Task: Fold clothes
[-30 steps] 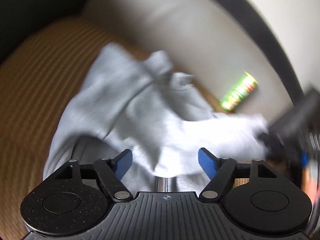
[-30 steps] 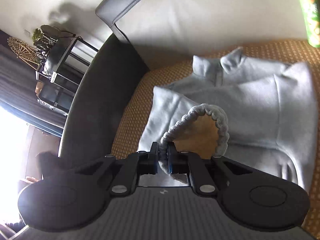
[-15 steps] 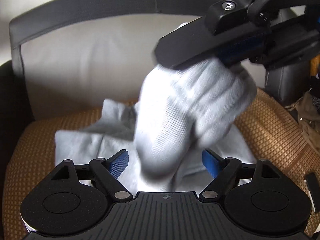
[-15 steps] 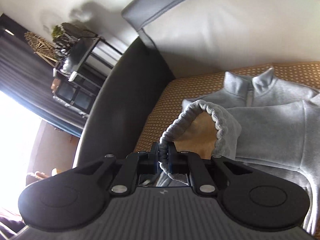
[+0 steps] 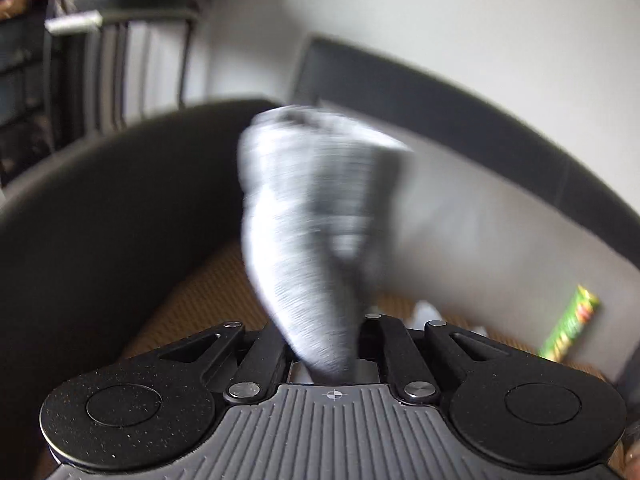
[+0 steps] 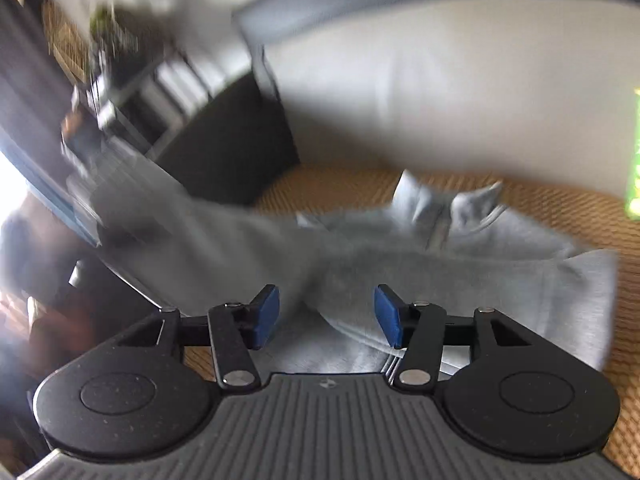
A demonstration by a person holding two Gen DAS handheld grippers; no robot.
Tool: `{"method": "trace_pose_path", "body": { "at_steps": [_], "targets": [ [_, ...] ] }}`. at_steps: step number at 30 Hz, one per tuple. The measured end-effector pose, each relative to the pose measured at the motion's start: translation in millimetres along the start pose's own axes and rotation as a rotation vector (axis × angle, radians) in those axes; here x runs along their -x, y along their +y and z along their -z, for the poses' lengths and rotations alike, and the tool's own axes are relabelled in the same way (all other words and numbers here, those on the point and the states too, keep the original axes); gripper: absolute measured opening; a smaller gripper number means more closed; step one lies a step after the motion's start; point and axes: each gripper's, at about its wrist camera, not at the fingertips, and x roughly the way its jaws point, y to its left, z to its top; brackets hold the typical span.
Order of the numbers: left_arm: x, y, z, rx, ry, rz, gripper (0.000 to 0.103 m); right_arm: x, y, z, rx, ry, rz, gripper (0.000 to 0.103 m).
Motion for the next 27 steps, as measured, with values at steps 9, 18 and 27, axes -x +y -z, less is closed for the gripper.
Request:
{"method": "trace_pose_path", "body": {
  "at_steps": [9,18,27],
  "targets": [
    [-8,40,-26,-0.004,-0.024,-0.014,0.003,-207,33,0,0.148,0.169,0.158,0.063],
    [-8,31,-35,-0.012,-0.015,0.061,0.006,-156,4,-22,0.071,0.091,0.244,0.027],
    [-10,-17,-37,-0.054,-0.014,0.096,0.01,75,-138,38,-0.12,0.002,0.61,0.027]
  ]
}}
